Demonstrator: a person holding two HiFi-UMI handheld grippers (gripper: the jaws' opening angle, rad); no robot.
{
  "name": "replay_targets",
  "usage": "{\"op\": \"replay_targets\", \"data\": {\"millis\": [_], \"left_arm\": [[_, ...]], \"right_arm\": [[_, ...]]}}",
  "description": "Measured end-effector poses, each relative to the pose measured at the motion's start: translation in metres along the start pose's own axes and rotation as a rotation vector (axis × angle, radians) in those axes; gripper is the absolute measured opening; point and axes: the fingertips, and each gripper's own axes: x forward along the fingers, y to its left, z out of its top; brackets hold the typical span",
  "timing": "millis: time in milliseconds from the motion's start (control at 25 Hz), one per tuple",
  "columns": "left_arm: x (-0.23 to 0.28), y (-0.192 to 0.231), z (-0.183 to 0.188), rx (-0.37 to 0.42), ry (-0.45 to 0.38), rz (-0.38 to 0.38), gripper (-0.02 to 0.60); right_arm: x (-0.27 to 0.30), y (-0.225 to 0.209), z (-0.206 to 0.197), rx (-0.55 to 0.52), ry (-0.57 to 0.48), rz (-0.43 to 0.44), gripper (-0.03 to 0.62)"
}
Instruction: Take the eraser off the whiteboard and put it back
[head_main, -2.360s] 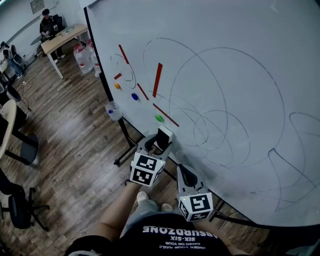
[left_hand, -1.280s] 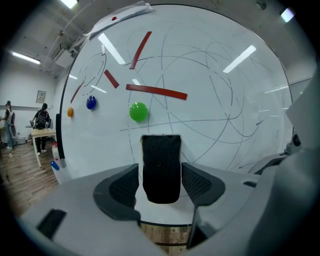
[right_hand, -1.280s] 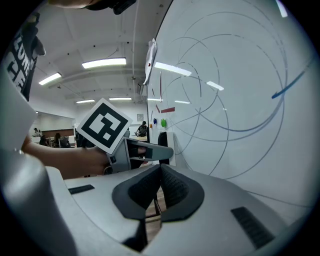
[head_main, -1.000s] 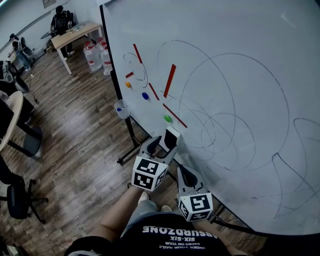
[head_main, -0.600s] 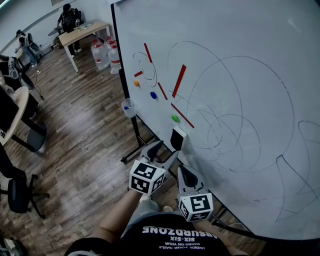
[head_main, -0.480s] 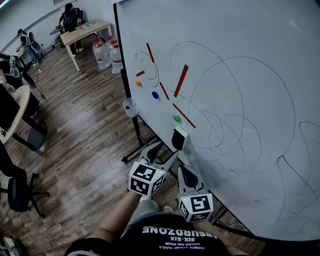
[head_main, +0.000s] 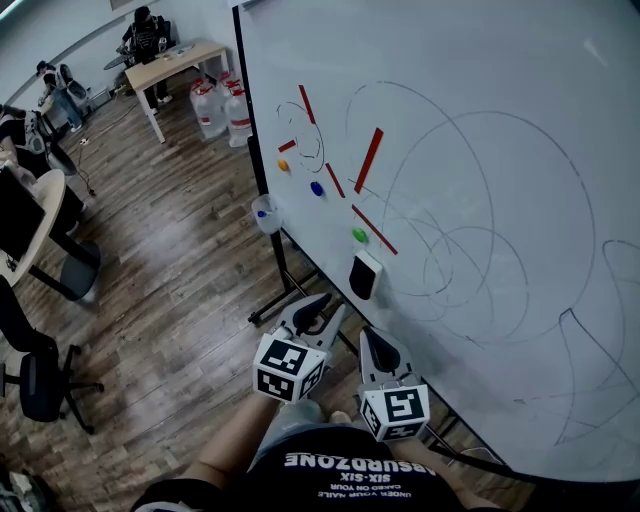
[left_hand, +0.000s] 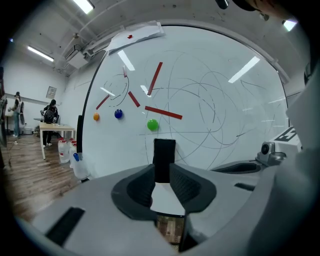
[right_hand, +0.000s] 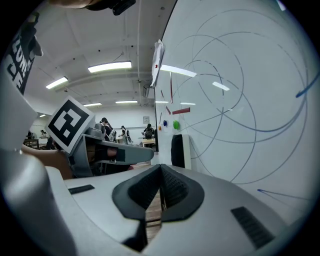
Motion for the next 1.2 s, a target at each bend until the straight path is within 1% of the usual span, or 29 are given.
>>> {"op": "replay_targets", "data": {"millis": [120,200,400,640,1200], "left_arm": [[-0.006,0.001,0.001,0.004,-0.015,0.011,0.028],[-0.009,0.002,0.000,0.006,-0.018,0.013,0.014],[-0.016,-0.002,-0.002,-0.011,-0.018,-0.006,0.008],[-0.018,-0.008,-0.004,0.002,-0.011,-0.026,0.008],[-0.021,-0.011,-0.008,0.004,-0.009,-0.015,0.008]], "right_arm": [[0.000,-0.001,0.002,0.002,-0.007,-0.010,-0.002],[-0.001,-0.001,0.003,0.001,-0.013,-0.015,-0.002],[-0.003,0.001,0.004,-0.001,-0.016,-0.018,-0.003],[-0.004,0.003,0.004,-0.001,-0.016,-0.016,-0.003],[-0.007,0.004,0.000,0.006,-0.010,-0.018,-0.003]]}}
